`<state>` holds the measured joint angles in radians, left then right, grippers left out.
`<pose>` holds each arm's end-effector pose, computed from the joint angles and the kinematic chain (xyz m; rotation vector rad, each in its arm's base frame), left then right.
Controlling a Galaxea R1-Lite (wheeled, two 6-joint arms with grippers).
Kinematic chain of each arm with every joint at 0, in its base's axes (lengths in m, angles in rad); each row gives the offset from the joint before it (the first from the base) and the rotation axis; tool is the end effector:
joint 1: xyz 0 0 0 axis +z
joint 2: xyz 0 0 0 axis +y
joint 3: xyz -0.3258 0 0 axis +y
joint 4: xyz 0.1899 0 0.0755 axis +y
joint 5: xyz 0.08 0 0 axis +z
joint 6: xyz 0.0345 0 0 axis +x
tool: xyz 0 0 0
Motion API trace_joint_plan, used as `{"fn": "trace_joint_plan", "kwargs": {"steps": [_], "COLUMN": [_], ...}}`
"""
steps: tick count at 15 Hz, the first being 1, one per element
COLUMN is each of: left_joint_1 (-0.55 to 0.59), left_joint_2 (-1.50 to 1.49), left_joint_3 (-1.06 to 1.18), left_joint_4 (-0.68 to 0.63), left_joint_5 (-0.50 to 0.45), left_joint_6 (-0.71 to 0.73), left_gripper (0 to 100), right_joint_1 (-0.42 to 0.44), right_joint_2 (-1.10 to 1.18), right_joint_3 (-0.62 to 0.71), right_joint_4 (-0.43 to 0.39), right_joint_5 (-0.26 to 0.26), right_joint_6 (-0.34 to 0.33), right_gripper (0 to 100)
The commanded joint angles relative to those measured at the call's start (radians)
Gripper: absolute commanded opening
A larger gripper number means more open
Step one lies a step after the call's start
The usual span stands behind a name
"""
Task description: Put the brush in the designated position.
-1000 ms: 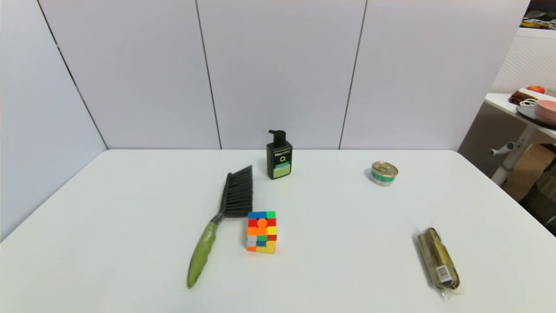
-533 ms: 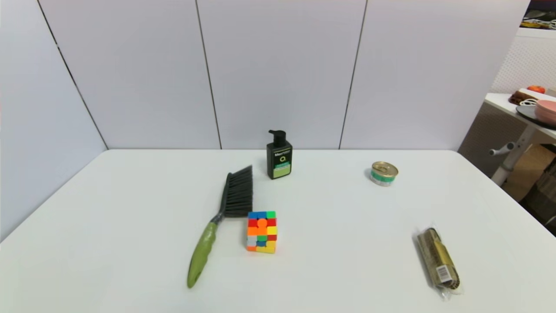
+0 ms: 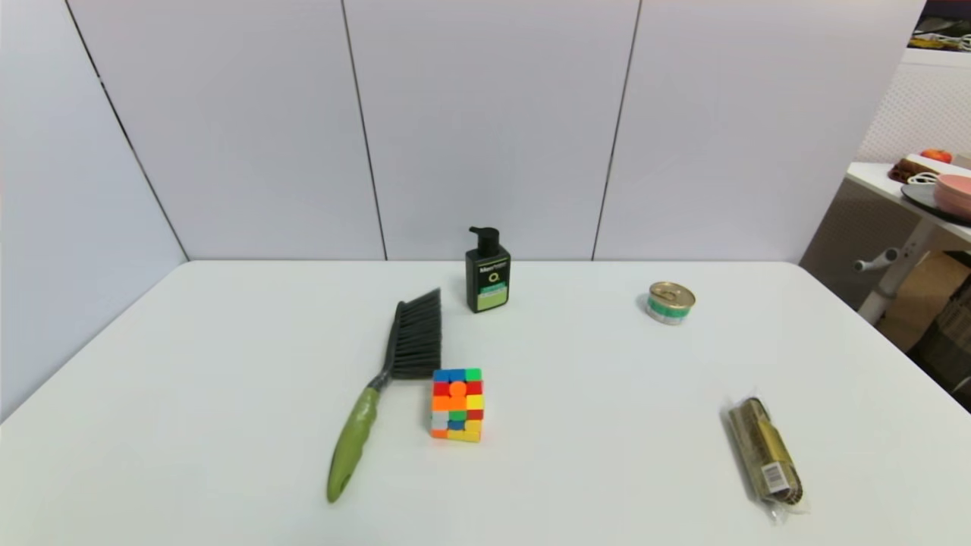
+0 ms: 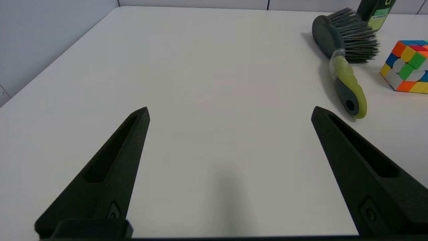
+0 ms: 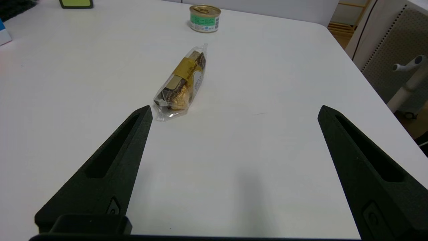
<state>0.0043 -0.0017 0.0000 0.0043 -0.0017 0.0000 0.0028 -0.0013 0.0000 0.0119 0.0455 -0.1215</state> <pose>-0.0215 -0.0002 0.0750 0.0000 0.0026 0.0026 -0.0215 0.0015 0.0741 -0.1212 0.0077 0.0489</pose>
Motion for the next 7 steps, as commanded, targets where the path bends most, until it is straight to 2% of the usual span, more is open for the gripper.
{"fn": "trace_joint_plan", "kwargs": {"steps": [1,7], "left_joint_1": [0.0,0.0], "left_joint_2": [0.002,0.002], "left_joint_3": [0.0,0.0], "left_joint_4": [0.0,0.0], "left_joint_5": [0.0,0.0], "left_joint_6": [0.0,0.0], "left_gripper": [100,100], "right_joint_1": [0.0,0.0], "right_joint_2": [0.001,0.001], "right_joint_3": [0.002,0.002], "right_joint_4": [0.0,0.0], "right_joint_5": [0.0,0.0], "right_joint_6": [0.002,0.011], "right_gripper": [100,100]}}
